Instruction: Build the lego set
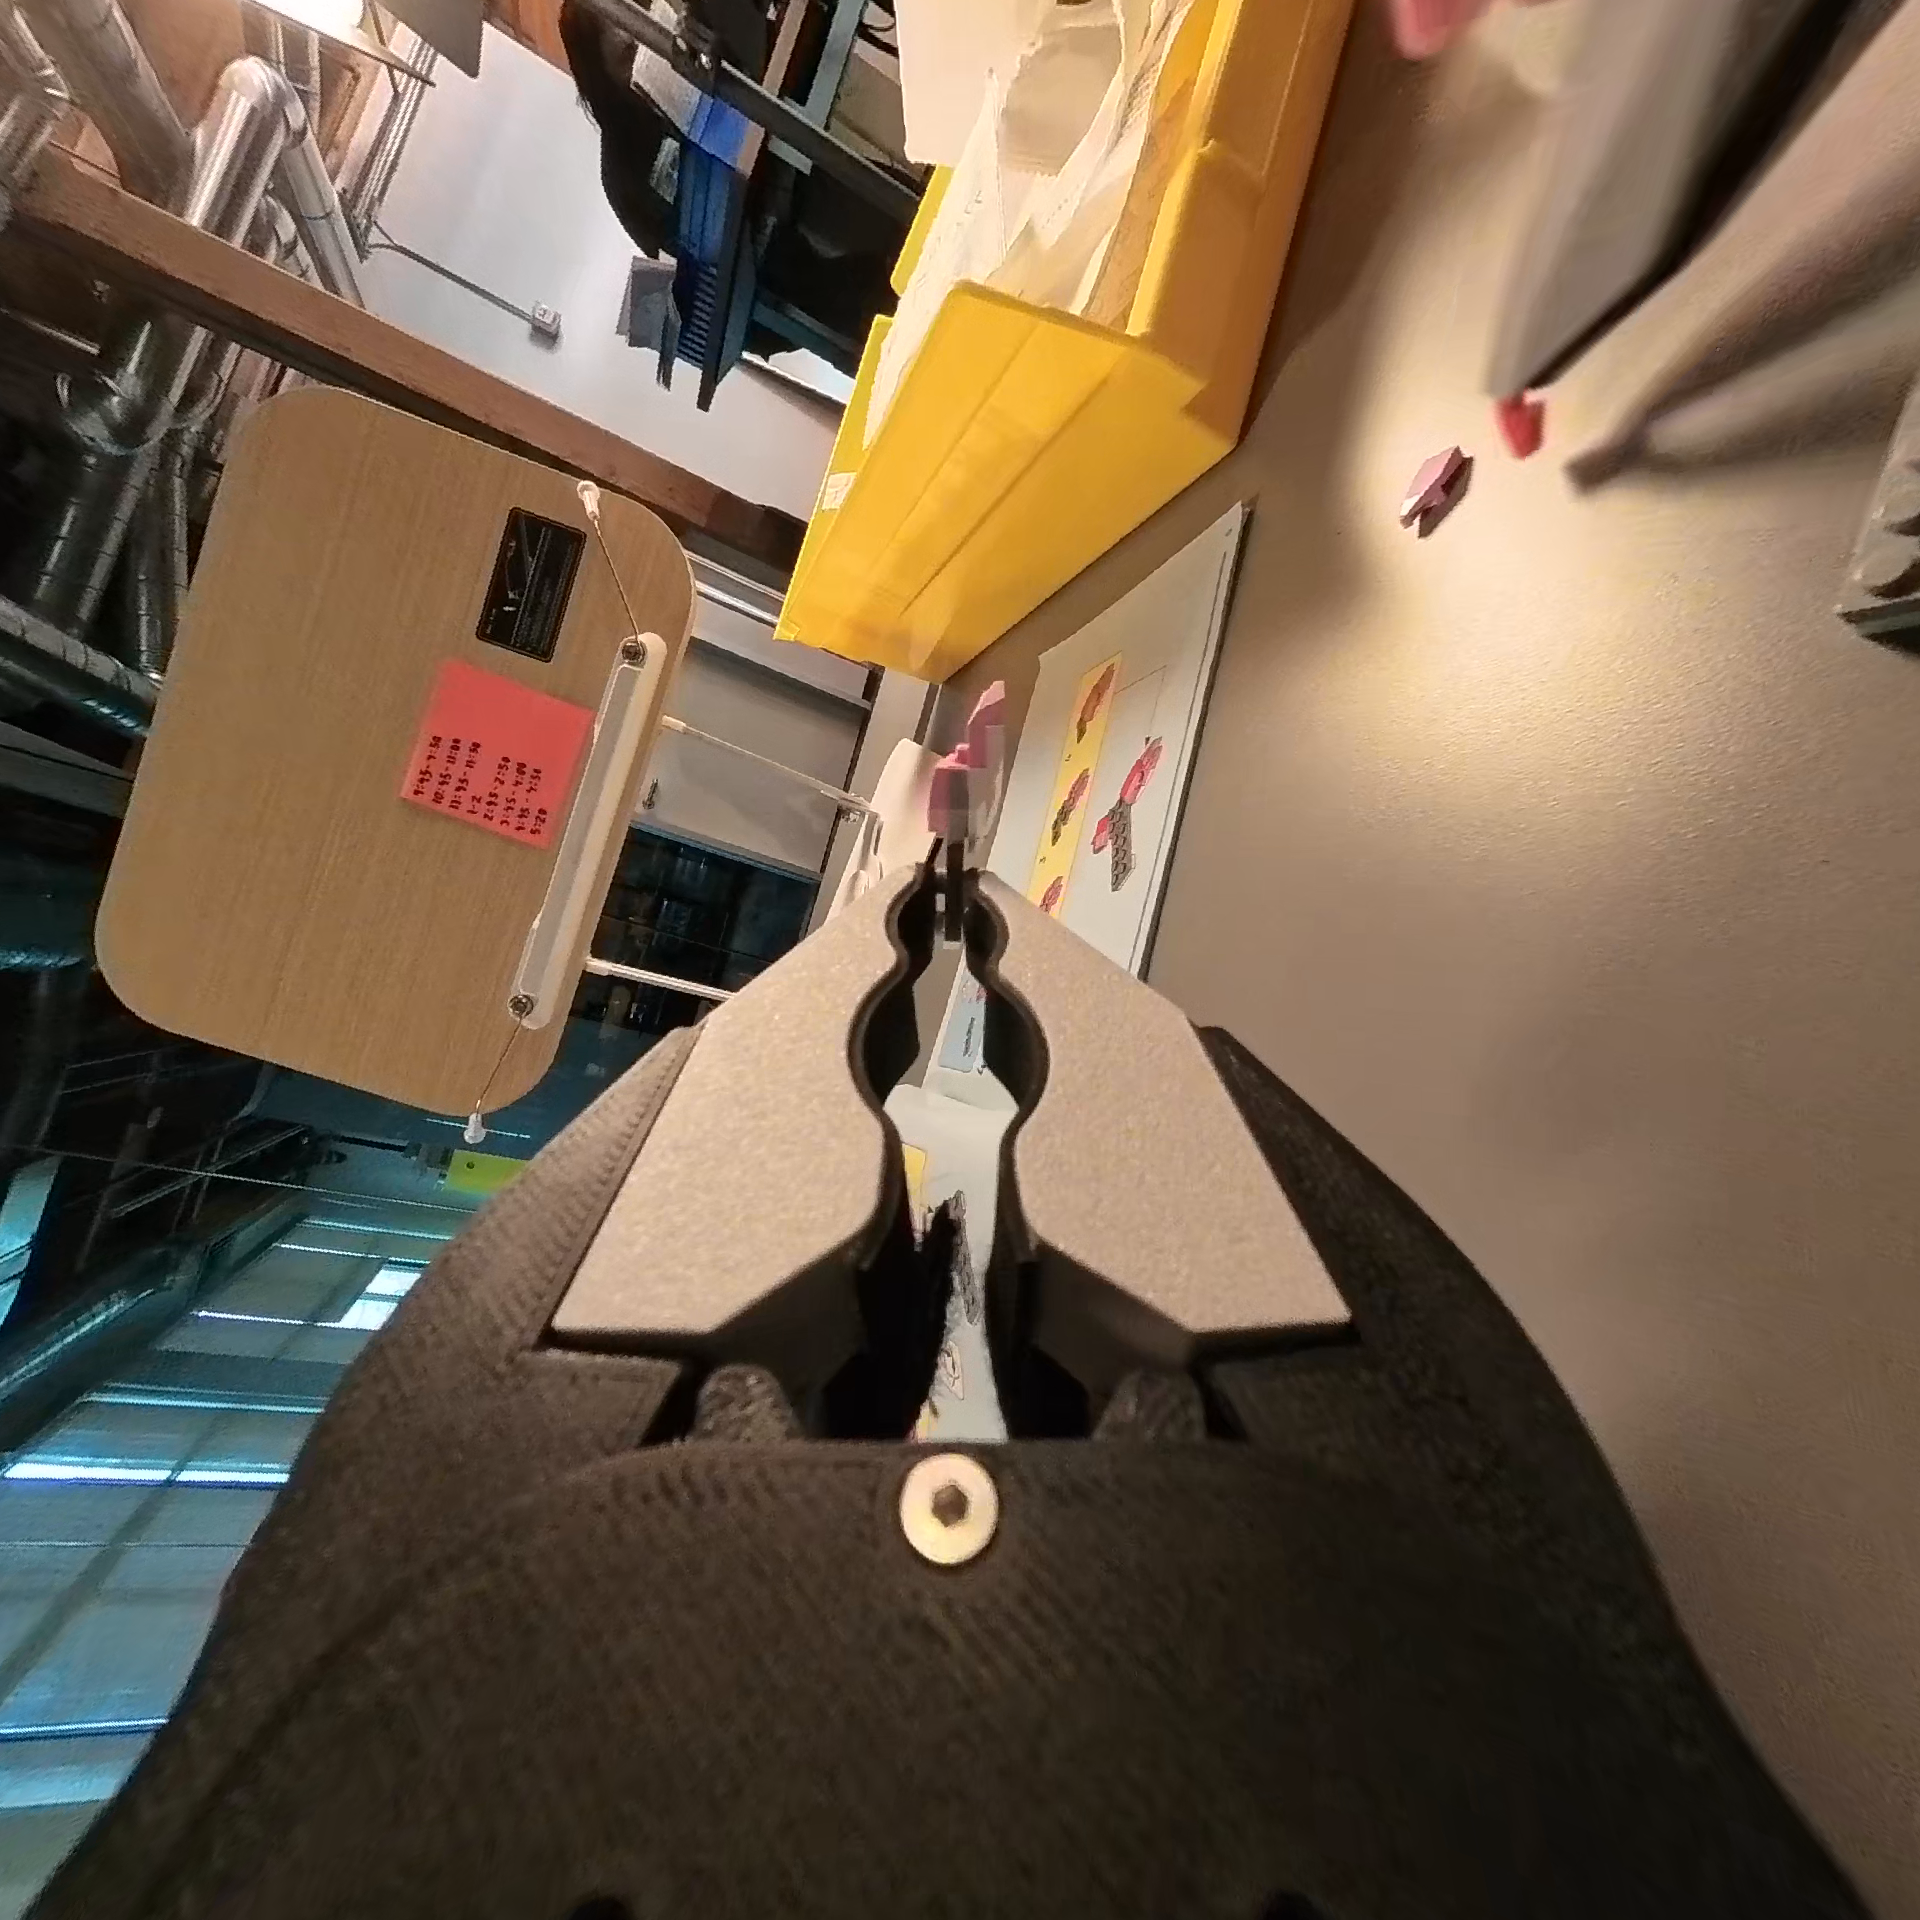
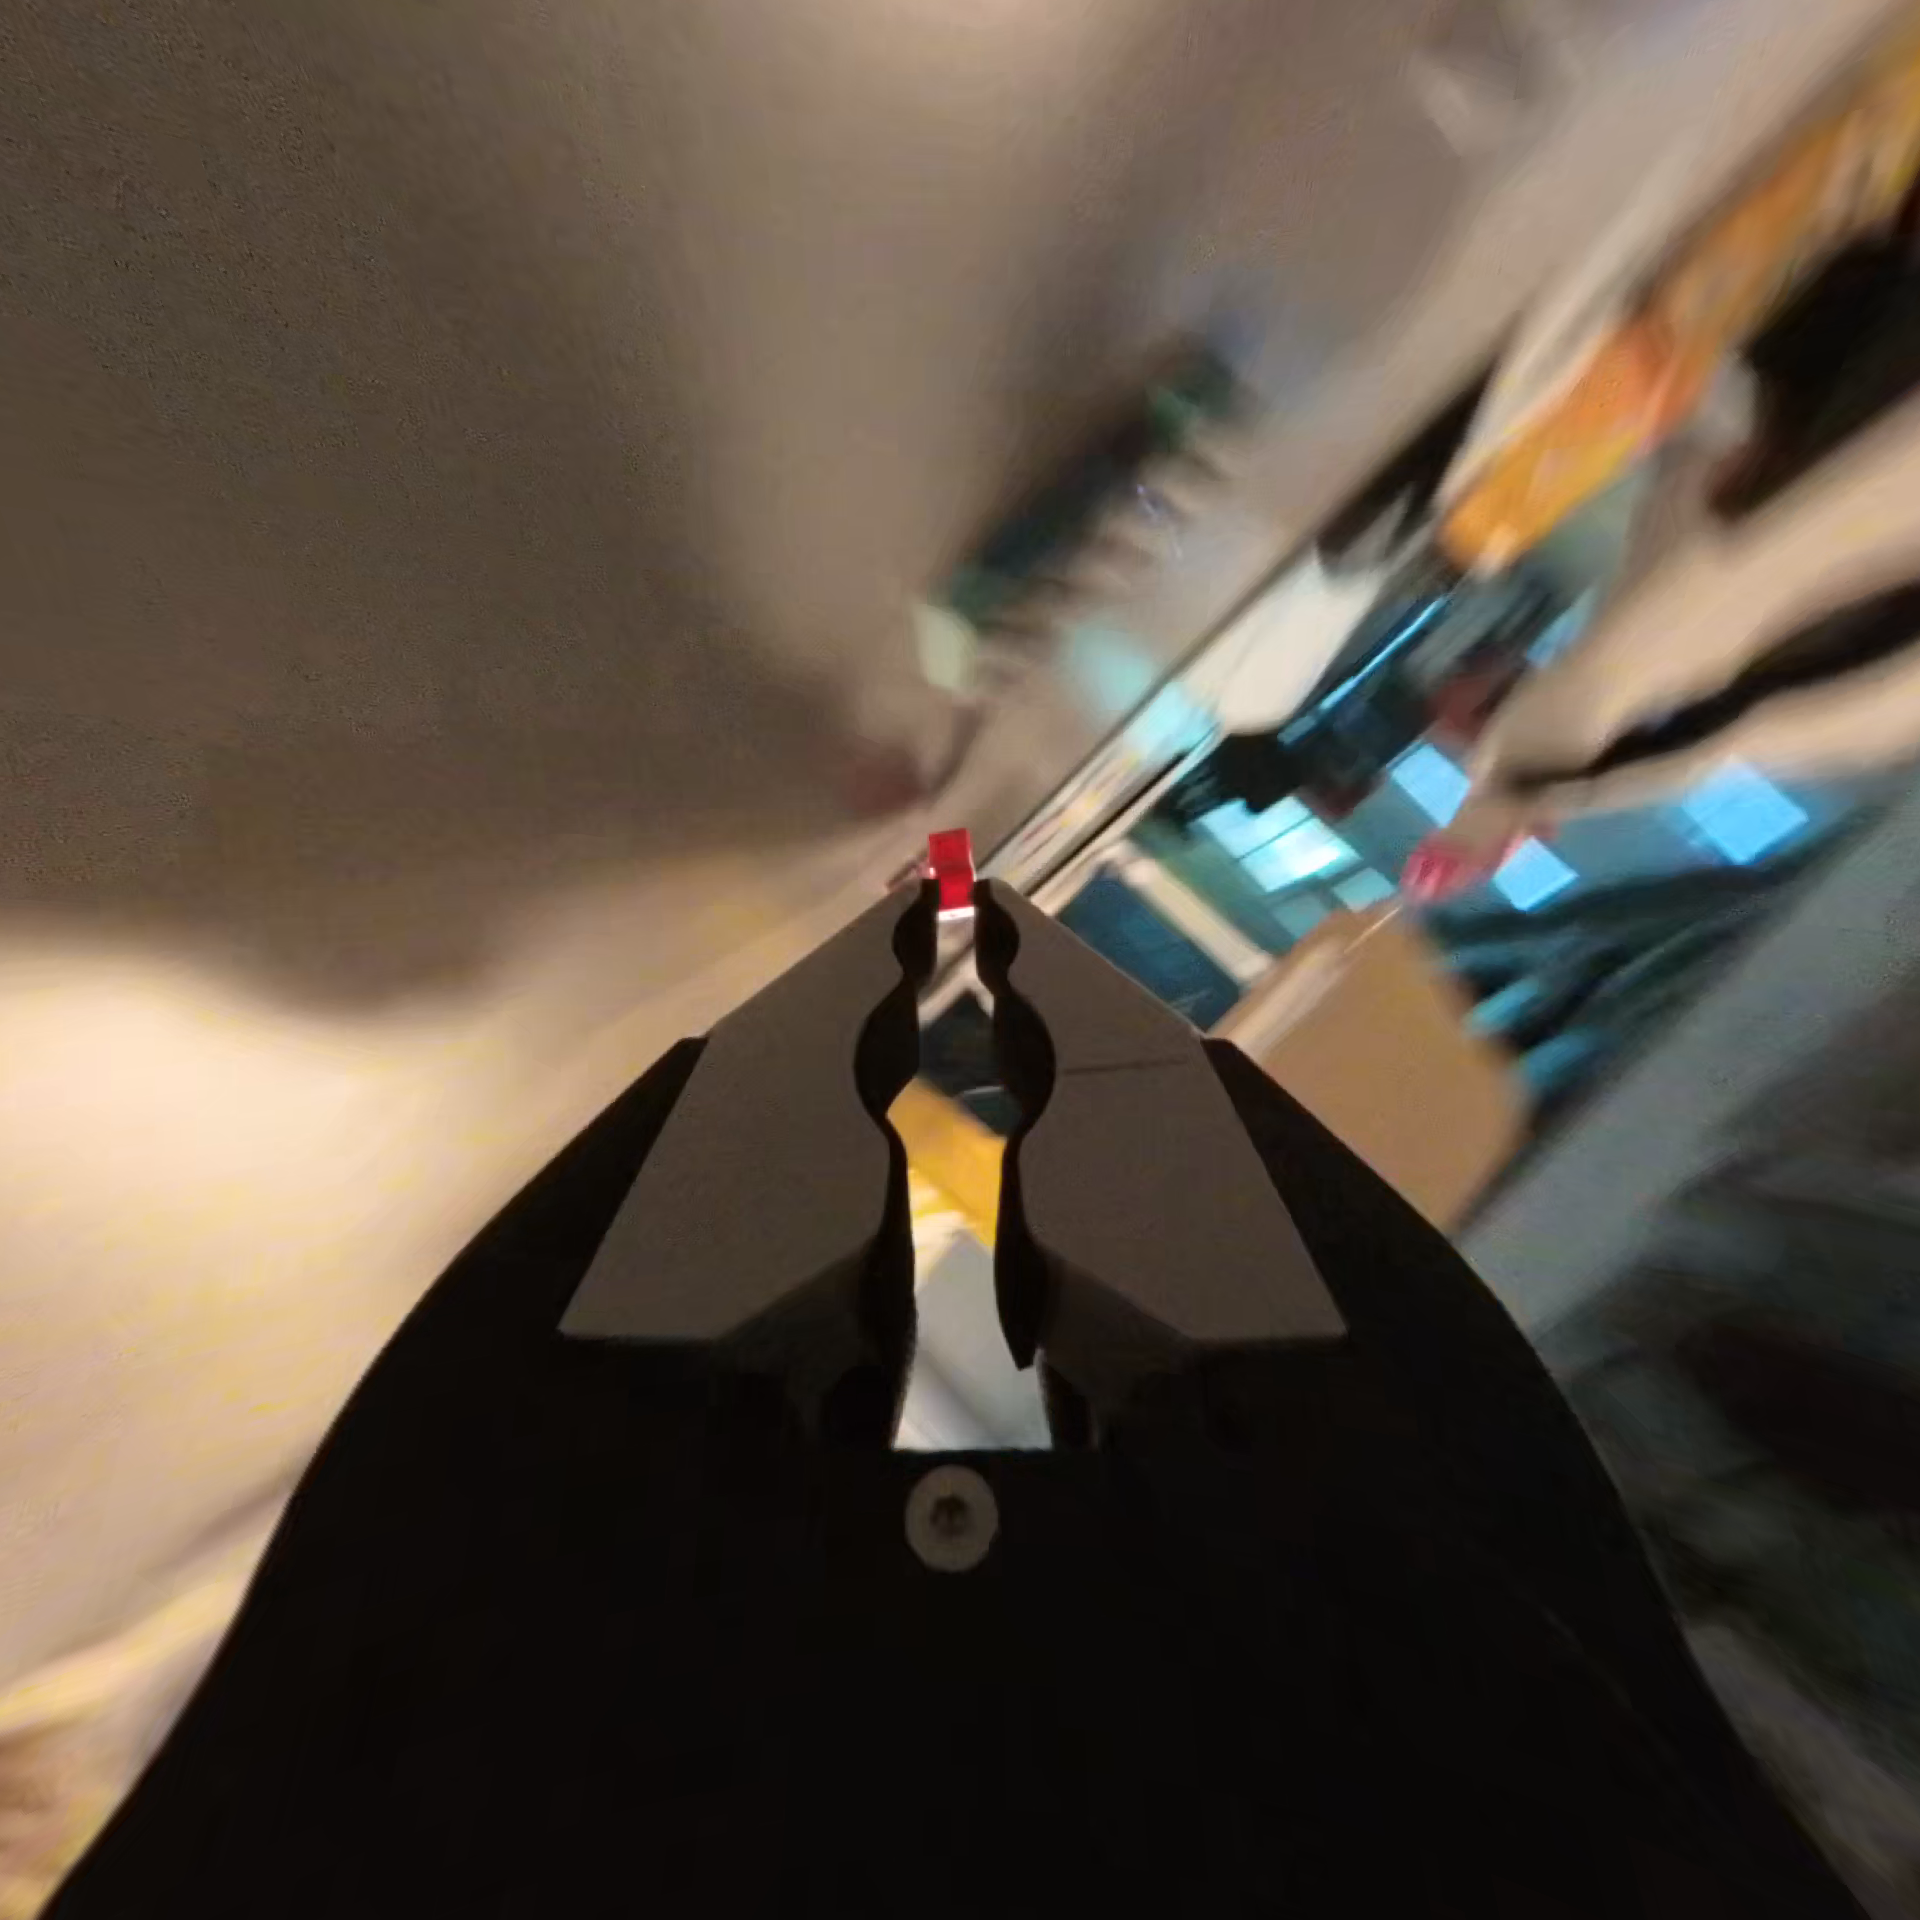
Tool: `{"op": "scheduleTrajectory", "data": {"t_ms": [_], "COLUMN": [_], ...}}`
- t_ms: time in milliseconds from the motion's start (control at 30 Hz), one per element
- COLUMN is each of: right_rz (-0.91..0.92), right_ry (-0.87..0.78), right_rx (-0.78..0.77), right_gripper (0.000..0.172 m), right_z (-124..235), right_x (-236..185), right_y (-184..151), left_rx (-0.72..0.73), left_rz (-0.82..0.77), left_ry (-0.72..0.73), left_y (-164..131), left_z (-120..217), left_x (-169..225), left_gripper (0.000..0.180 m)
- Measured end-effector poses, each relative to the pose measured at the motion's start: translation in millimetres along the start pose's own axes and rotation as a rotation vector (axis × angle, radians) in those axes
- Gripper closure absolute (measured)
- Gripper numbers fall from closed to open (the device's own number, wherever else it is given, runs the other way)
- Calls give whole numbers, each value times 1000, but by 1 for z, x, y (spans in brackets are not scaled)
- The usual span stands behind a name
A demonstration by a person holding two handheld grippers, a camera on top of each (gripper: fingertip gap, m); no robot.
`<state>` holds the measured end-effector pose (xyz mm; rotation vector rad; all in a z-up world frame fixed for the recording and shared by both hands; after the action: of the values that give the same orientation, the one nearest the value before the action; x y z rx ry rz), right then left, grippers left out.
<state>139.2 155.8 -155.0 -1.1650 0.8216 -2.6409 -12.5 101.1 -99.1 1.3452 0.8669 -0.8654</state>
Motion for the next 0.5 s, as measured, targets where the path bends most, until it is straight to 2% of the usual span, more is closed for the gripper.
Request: {"op": "scheduleTrajectory", "data": {"t_ms": [33,167,200,267,333,367,433,500], "right_rz": [151,434,478,452,309,163,-245,-738], "right_ry": [-37,-60,-61,-8,72,120,254,430], "right_rx": [16,105,127,167,221,254,308,291], "right_gripper": [172,172,172,172,168,165,162,166], "right_z": [1,13,16,19,22,22,16,3], "right_x": [-6,-14,-15,-15,-11,-7,3,9], "right_y": [6,11,11,10,6,4,-6,-23], "left_rx": [0,3,3,3,4,4,3,4], "left_rz": [-3,-7,-6,-7,-8,-8,-9,-10], "left_ry": [0,1,-2,-5,-7,-8,-9,-10], "left_y": [0,1,1,1,1,1,1,1], "left_z": [0,0,0,0,0,0,0,0], "left_x": [0,1,1,2,2,2,2,2], "left_gripper": [177,177,177,177,177,177,177,177]}}
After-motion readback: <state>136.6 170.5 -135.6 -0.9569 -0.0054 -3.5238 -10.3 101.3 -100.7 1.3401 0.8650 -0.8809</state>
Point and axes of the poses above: each gripper's, where its closed fingertips meet, z back along the fingers, y out of its top, x = y × z across the jaws, the point moved 5 cm from there along z, back along the fingers, and after that the axes turned 8 degrees about y, right-handed, at the moved point
